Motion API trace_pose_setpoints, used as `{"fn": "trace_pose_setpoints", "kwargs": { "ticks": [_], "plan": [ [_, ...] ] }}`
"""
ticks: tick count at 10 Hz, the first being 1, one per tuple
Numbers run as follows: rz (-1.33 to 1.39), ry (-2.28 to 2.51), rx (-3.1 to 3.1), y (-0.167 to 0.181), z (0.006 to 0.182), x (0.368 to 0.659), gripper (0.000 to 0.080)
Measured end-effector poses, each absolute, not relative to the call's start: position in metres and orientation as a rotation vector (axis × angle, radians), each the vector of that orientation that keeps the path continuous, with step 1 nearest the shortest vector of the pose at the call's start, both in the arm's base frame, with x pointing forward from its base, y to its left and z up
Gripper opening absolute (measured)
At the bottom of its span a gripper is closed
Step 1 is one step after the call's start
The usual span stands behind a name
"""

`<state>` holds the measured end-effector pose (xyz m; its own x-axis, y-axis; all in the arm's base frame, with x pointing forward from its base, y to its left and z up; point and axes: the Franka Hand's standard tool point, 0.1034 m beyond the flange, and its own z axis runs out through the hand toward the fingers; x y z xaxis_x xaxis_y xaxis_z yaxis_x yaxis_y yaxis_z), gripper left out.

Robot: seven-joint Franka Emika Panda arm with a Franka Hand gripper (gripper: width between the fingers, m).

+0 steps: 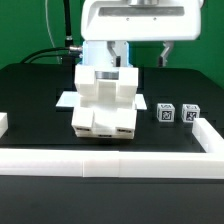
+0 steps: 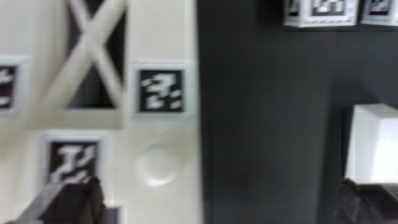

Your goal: Assemble chair

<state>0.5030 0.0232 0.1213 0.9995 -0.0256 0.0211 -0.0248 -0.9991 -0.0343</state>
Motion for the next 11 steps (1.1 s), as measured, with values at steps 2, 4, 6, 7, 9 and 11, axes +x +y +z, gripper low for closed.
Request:
{"fn": "trace_pose_setpoints", "kwargs": {
  "ticks": [2, 4, 6, 7, 9, 11],
  "plan": [
    [-0.036, 0.079, -3.111, -0.003, 0.128, 0.509, 0.0649],
    [-0.032, 0.074, -3.111, -0.001, 0.127, 0.508, 0.0649],
    [-0.032, 0.059, -3.113, -0.004, 0.126, 0.509, 0.0649],
    [-0.037, 0.043, -3.119, -0.014, 0.126, 0.515, 0.0649],
    [-0.039, 0.031, -3.123, -0.027, 0.133, 0.537, 0.0649],
    [-0.050, 0.020, -3.124, -0.027, 0.134, 0.541, 0.0649]
  ]
}}
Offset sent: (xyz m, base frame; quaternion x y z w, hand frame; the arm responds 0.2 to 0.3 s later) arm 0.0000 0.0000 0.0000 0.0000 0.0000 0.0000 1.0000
